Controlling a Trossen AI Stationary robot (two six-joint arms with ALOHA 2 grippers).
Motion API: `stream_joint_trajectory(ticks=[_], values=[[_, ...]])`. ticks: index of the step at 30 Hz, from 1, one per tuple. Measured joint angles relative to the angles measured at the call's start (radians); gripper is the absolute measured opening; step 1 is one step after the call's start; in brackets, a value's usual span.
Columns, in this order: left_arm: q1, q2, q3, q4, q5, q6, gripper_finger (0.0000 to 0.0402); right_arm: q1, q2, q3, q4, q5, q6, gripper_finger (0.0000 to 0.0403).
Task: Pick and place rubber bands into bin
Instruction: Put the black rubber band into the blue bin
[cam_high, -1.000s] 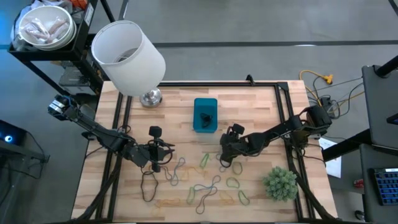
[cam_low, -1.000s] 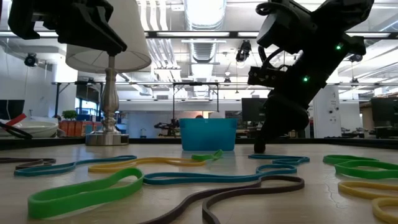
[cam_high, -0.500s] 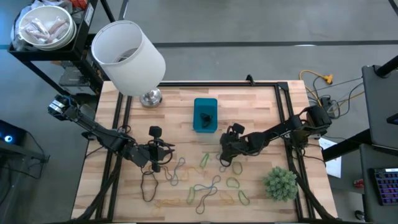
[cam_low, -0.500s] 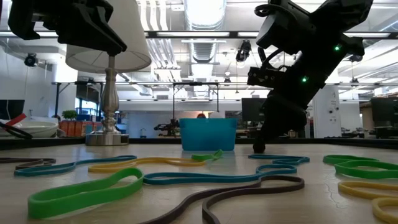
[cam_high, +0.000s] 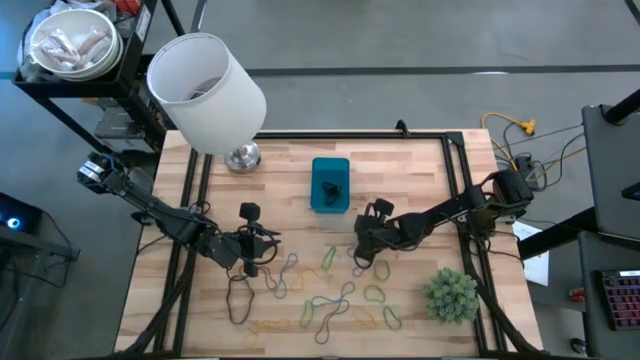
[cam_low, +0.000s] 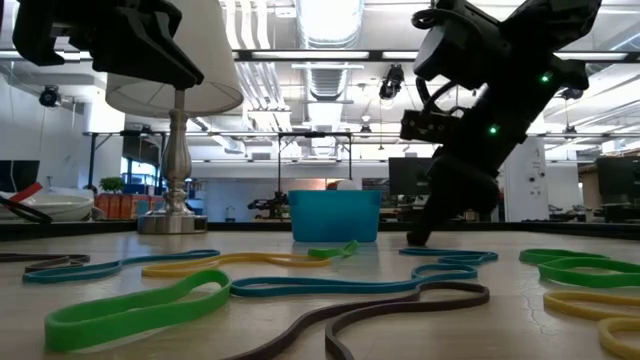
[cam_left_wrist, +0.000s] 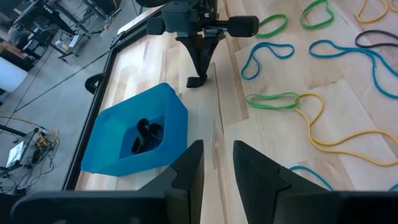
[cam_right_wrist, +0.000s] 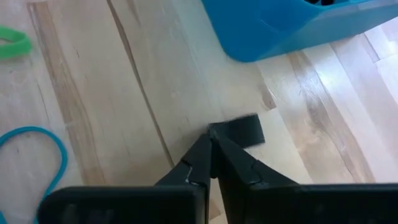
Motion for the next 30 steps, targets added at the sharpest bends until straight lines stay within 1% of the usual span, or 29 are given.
stream_joint_trajectory(ticks=[11, 17, 21, 25, 30], values=[[0.000, 0.000, -0.001, 0.000, 0.000, 0.000, 0.0070, 0.007, -0.009, 0.000, -0.022, -0.004, -0.007, 0.0009], [-0.001, 0.000, -0.003, 0.001, 0.000, 0.000, 0.0070, 0.034, -0.024, 0.014, -0.035, -0.003, -0.048, 0.0009], [-0.001, 0.000, -0.003, 0.007, 0.000, 0.000, 0.0070, 0.057, -0.051, 0.048, -0.081, 0.012, -0.049, 0.0009], [-0.001, 0.000, -0.005, 0.007, 0.000, 0.000, 0.0070, 0.090, -0.069, 0.081, -0.121, 0.061, -0.049, 0.0009], [-0.001, 0.000, -0.005, 0.009, 0.000, 0.000, 0.0070, 0.127, -0.078, 0.130, -0.189, 0.091, -0.045, 0.0009]])
